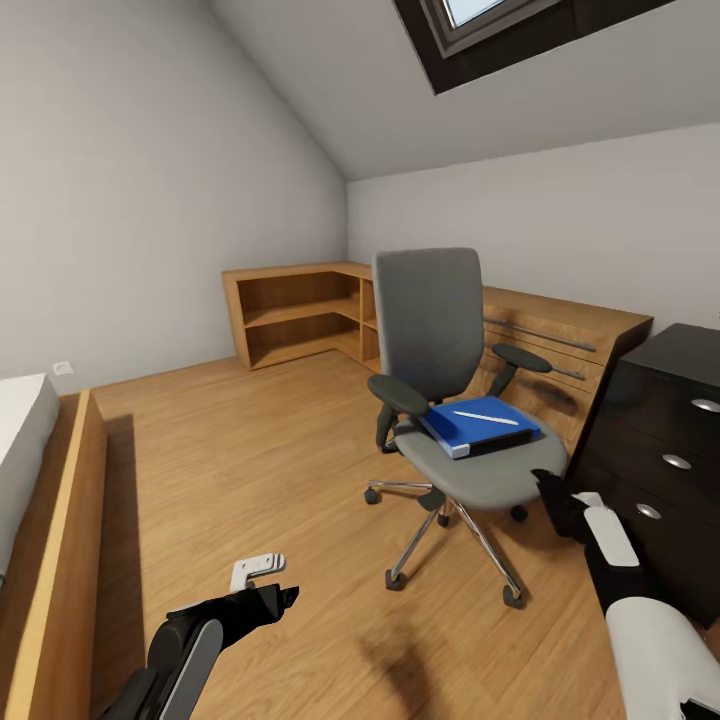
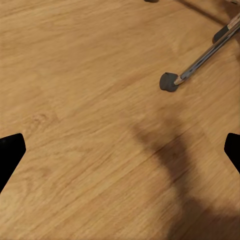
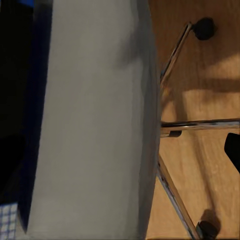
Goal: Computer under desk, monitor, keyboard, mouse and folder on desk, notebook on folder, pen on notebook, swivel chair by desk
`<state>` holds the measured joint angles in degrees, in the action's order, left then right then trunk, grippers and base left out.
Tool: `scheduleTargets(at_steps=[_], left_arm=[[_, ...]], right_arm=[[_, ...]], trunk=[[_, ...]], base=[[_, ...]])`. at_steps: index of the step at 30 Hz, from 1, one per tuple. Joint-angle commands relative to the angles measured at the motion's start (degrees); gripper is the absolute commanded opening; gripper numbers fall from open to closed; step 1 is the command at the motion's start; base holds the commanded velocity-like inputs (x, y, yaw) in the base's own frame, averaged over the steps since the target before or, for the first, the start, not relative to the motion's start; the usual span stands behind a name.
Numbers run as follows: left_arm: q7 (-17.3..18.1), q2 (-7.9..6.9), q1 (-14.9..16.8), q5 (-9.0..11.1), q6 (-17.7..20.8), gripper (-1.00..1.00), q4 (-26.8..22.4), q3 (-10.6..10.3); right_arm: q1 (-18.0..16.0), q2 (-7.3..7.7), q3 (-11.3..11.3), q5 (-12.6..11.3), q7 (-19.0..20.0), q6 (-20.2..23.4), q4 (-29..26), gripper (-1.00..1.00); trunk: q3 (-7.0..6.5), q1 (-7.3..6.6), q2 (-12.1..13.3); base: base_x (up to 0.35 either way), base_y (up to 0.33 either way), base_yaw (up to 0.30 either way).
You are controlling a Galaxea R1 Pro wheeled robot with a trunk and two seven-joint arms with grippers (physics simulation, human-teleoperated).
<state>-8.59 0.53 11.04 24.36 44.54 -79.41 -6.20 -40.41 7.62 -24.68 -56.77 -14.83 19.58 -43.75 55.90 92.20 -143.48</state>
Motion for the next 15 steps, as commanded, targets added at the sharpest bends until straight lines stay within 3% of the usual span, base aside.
scheduleTargets(at_steps=[1, 3, 4, 8, 15], left_arm=[[-0.5, 0.0, 0.0, 0.6, 0.2, 1.0, -0.1, 0.0], [-0.5, 0.0, 0.0, 0.6, 0.2, 1.0, -0.1, 0.0], [-0.5, 0.0, 0.0, 0.6, 0.2, 1.0, -0.1, 0.0], [-0.5, 0.02, 0.0, 0.6, 0.2, 1.0, -0.1, 0.0], [-0.5, 0.07, 0.0, 0.6, 0.2, 1.0, -0.1, 0.0]], right_arm=[[0.0, 0.48, -0.2, -1.7, -0.4, 0.5, 0.2, 1.0], [0.0, 0.92, -0.3, -2.8, -0.4, 0.7, 1.0, 1.0], [0.0, 1.56, -0.4, -4.6, -0.4, 0.9, 3.0, 1.0], [0.0, 2.6, -0.4, -8.2, -0.2, 1.0, 5.6, 1.0], [0.0, 3.14, -0.5, -12.3, -0.1, 1.0, 6.9, 1.0]], trunk=[[0.06, -0.01, 0.0], [0.06, -0.01, 0.0], [0.06, -0.01, 0.0], [0.06, -0.01, 0.0], [0.06, -0.01, 0.0]], base=[[0.0, 0.0, 0.0], [0.0, 0.0, 0.0], [0.0, 0.0, 0.0], [0.0, 0.0, 0.0], [0.0, 0.0, 0.0]])
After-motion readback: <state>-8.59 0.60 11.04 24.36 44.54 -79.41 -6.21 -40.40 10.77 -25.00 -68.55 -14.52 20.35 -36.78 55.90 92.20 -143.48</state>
